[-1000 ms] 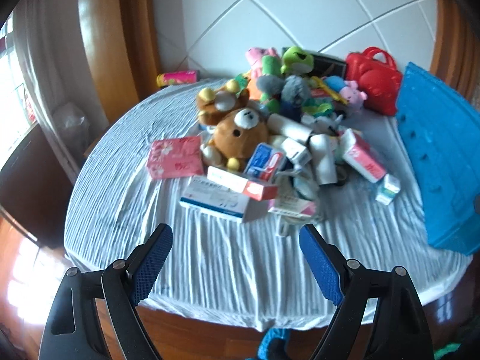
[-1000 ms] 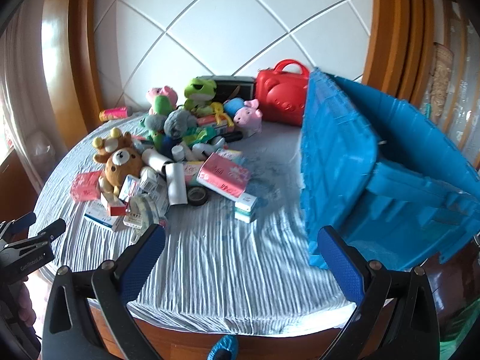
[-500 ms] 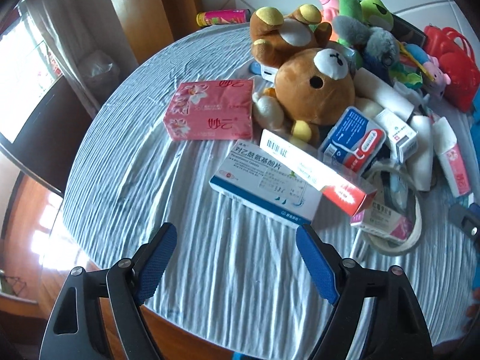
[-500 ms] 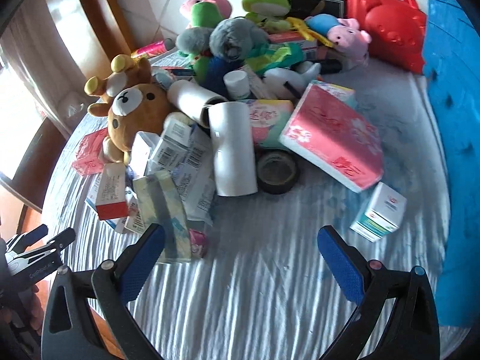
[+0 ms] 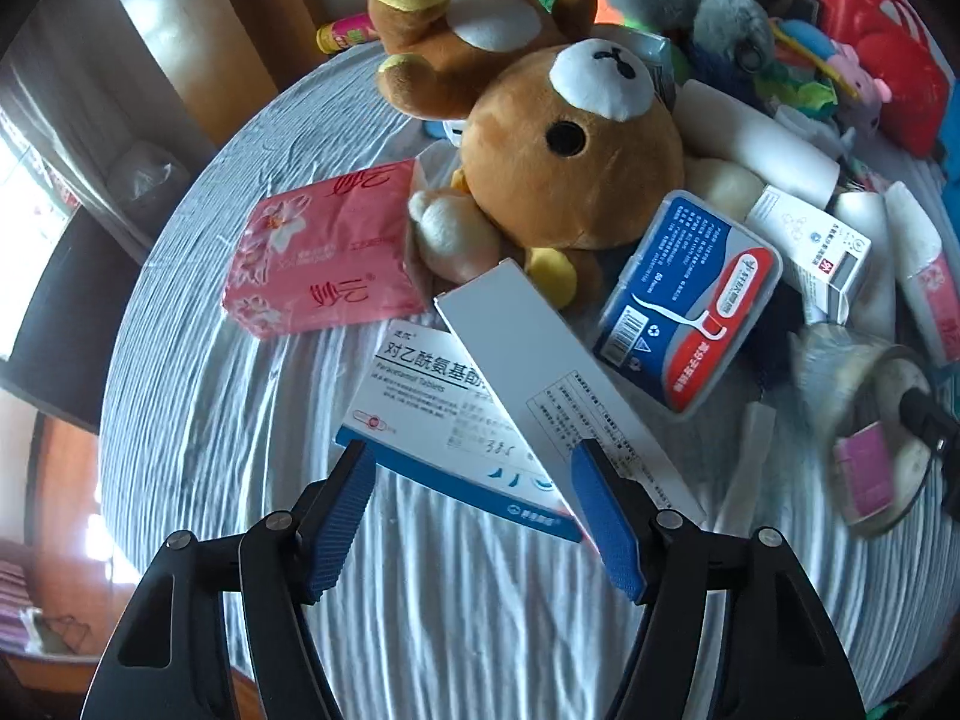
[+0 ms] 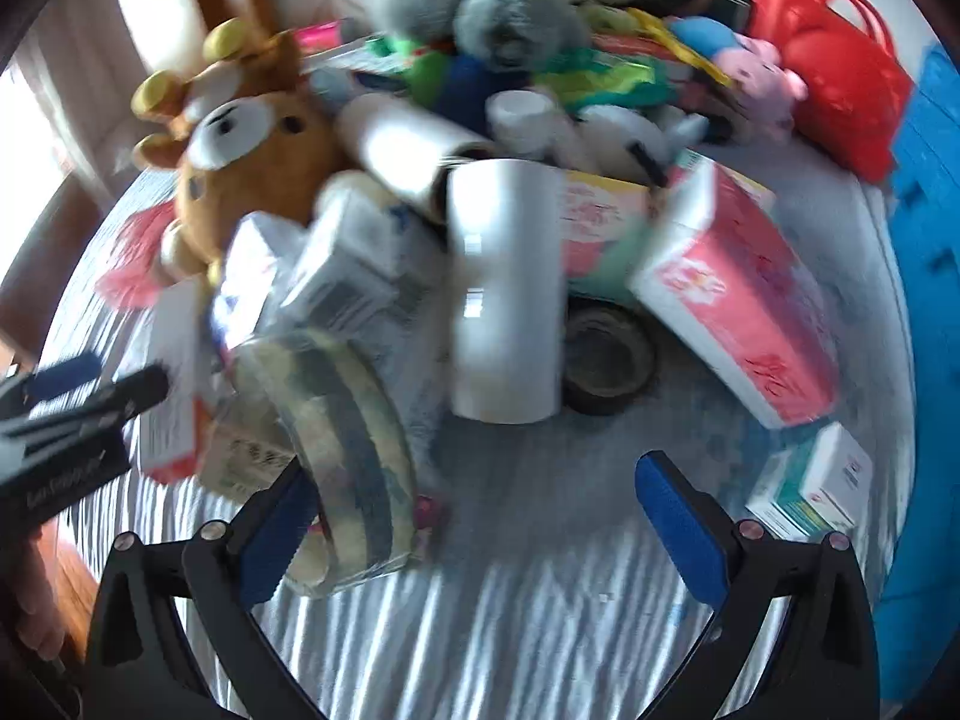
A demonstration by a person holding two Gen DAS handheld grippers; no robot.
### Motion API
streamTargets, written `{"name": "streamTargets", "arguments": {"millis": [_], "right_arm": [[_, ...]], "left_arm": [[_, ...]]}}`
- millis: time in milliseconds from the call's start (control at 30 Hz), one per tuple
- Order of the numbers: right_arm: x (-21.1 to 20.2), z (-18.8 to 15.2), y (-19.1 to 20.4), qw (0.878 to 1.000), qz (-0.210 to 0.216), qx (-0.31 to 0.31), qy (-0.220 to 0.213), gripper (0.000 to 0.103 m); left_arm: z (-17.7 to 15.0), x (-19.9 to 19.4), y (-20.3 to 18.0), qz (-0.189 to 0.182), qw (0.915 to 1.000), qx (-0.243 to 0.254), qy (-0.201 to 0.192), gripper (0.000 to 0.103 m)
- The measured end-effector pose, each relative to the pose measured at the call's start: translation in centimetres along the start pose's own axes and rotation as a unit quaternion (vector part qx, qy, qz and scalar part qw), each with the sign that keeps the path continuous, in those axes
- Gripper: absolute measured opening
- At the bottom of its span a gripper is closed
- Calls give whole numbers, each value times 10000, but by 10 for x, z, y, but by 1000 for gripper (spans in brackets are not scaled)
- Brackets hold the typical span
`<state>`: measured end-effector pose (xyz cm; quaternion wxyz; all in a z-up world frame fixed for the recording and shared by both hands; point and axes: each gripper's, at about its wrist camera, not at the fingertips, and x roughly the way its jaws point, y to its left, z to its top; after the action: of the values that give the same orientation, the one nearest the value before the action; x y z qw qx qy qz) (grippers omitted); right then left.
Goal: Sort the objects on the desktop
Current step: 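Reach into the pile and grasp the white medicine box with the left gripper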
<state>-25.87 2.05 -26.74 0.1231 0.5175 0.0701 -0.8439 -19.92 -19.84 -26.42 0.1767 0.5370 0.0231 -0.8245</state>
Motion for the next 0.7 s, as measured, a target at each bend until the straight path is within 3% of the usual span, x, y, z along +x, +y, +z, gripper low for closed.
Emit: {"name": "streamTargets", "arguments": {"millis": [100,200,267,333,433,700], "right_arm": [[-7,-3,-30,9975,-218,666,50,103],[-14,-11,-32,9952,-411,882,65,103],[-23,-14,-24,9958,-240,889,-3,103],[-35,-16,-13,9973,-73,721,-131,103],[-47,-15,-3,9975,63,655,-270,103],[-28,-20,12,9976,322,585,156,103]], "left_arm": [[4,1,16,255,9996,79,-12,69],[13,-2,24,-115,9999,-43,-9,69],[20,-7,18,-389,9992,-42,-70,69],[25,-6,6,-496,9987,46,-91,77],[26,10,-16,-508,9983,193,219,79],[14,26,-39,-748,9950,458,478,84]]}}
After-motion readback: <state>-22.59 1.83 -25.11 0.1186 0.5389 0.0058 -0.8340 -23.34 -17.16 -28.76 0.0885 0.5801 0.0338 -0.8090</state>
